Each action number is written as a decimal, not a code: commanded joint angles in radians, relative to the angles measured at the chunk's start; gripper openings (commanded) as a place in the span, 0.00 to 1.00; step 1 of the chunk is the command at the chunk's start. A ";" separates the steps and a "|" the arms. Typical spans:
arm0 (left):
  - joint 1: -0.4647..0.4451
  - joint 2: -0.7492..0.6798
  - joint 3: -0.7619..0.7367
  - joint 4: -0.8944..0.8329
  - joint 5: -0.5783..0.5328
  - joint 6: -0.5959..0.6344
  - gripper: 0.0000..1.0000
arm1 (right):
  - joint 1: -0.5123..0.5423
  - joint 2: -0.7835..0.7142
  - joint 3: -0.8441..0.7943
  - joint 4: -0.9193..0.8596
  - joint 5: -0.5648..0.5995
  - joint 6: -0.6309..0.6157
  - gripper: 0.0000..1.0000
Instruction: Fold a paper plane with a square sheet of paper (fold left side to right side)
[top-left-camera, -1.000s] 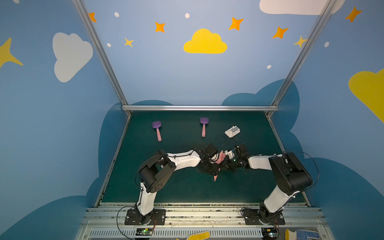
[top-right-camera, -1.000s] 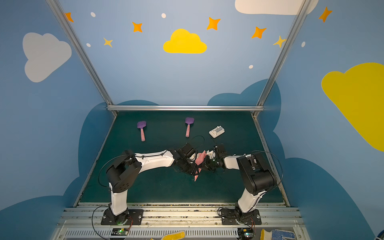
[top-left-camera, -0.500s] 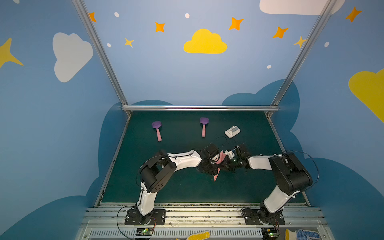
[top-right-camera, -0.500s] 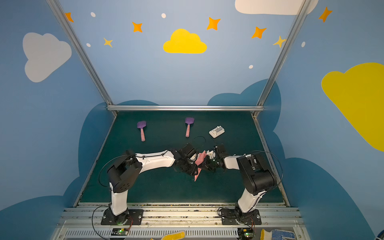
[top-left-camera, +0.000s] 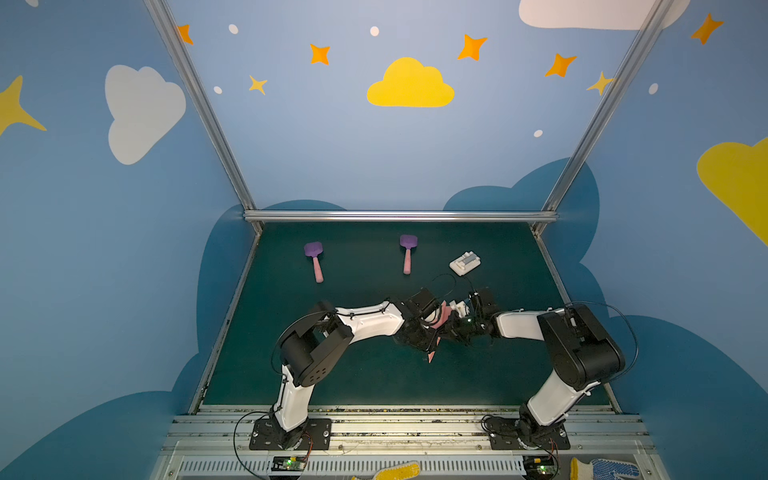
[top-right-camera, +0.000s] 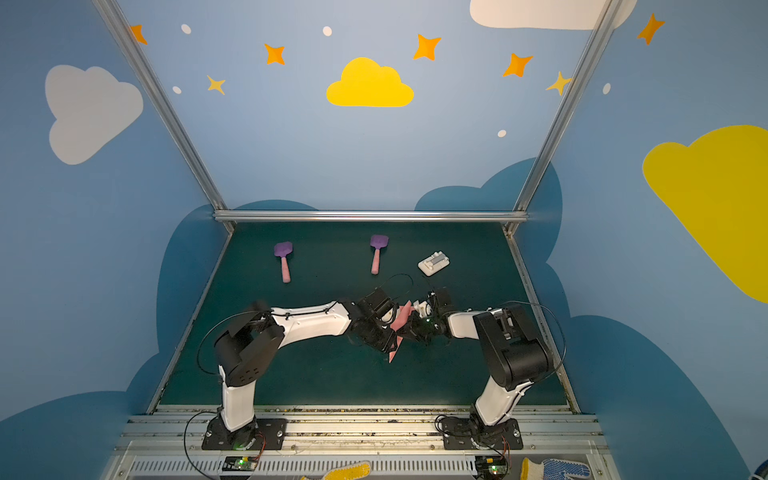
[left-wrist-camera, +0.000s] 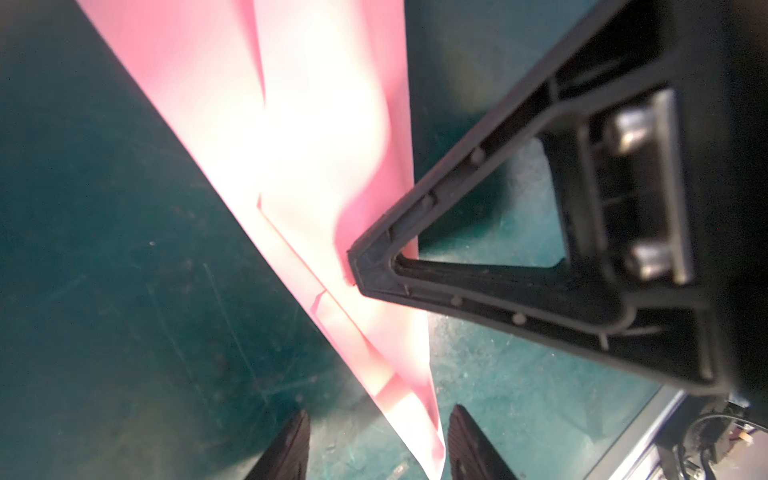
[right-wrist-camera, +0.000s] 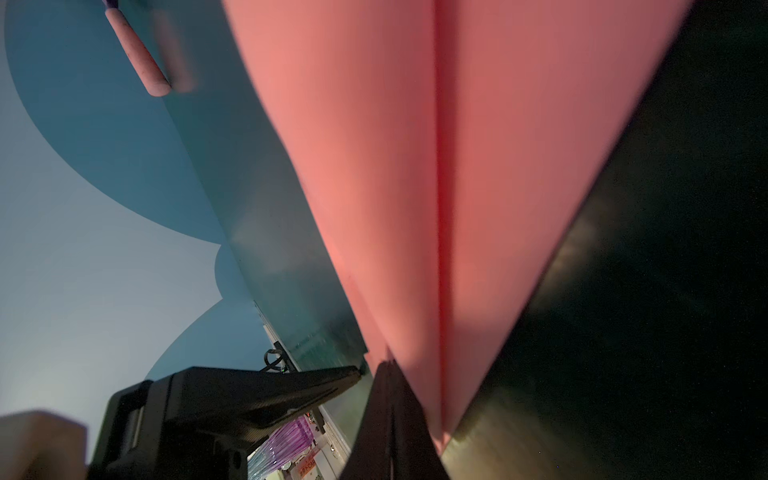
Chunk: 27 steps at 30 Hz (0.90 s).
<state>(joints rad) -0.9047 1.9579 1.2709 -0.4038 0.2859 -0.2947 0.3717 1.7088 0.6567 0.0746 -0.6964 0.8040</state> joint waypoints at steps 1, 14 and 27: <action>-0.015 0.029 -0.008 -0.056 -0.035 0.024 0.54 | -0.004 0.011 -0.022 -0.053 0.045 0.000 0.00; -0.025 0.071 -0.010 -0.070 -0.067 0.042 0.49 | -0.004 0.008 -0.026 -0.053 0.046 0.001 0.00; 0.036 -0.006 -0.047 -0.031 -0.026 0.028 0.51 | 0.000 -0.031 -0.151 0.067 0.147 0.161 0.00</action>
<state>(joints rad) -0.9020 1.9537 1.2663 -0.4095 0.2523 -0.2634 0.3706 1.6711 0.5671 0.2028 -0.6674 0.8921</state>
